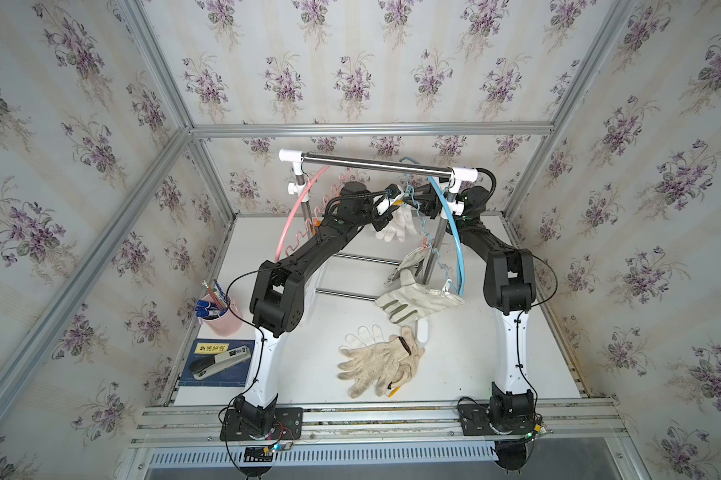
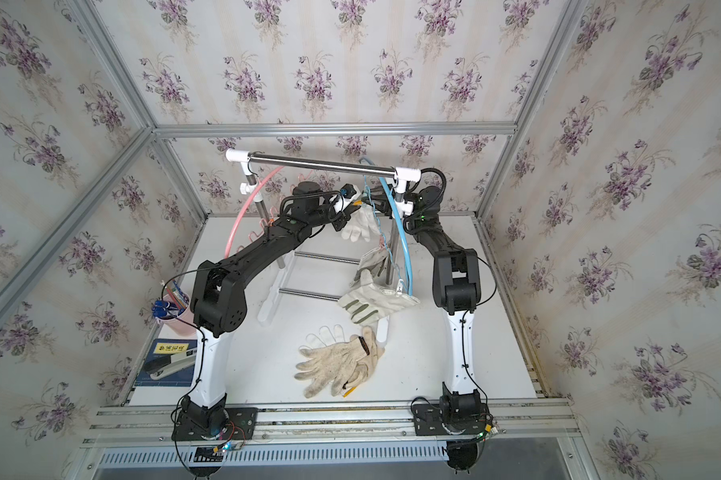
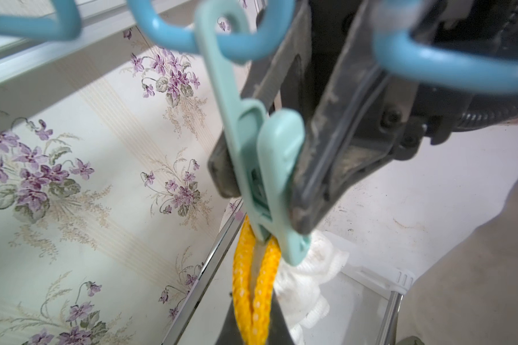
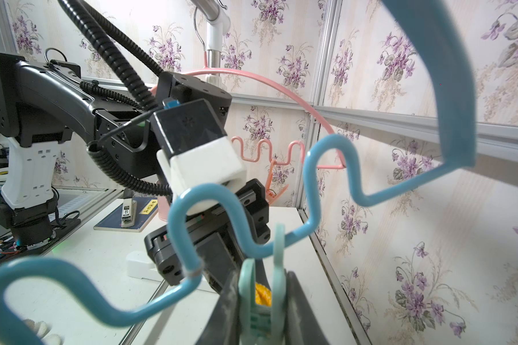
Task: Clip the gloves onto a hanger to dry
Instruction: Clamp the glove onto the hanger.
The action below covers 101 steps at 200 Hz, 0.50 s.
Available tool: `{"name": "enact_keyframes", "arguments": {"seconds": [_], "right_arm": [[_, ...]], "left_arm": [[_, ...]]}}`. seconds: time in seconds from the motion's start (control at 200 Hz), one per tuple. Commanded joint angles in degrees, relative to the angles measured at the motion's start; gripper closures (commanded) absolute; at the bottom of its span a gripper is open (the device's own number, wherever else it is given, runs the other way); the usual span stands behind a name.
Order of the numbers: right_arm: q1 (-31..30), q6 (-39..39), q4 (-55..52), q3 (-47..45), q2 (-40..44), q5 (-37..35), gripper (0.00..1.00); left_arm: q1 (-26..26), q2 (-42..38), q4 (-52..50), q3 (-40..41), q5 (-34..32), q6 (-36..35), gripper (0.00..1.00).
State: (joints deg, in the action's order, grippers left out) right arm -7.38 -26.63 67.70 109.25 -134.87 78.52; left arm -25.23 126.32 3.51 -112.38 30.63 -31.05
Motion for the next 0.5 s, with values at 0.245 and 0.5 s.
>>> {"name": "enact_keyframes", "arguments": {"seconds": [0.245, 0.5], "right_arm": [[0.0, -0.1, 1.7, -0.2, -0.1, 0.2, 0.85], [0.0, -0.2, 1.4, -0.3, 0.0, -0.9, 0.58]], "left_arm": [[-0.1, -0.3, 0.9, -1.7, 1.1, -0.6, 1.00], [-0.5, -0.3, 1.0, -1.0, 1.2, -0.6, 1.00]]}}
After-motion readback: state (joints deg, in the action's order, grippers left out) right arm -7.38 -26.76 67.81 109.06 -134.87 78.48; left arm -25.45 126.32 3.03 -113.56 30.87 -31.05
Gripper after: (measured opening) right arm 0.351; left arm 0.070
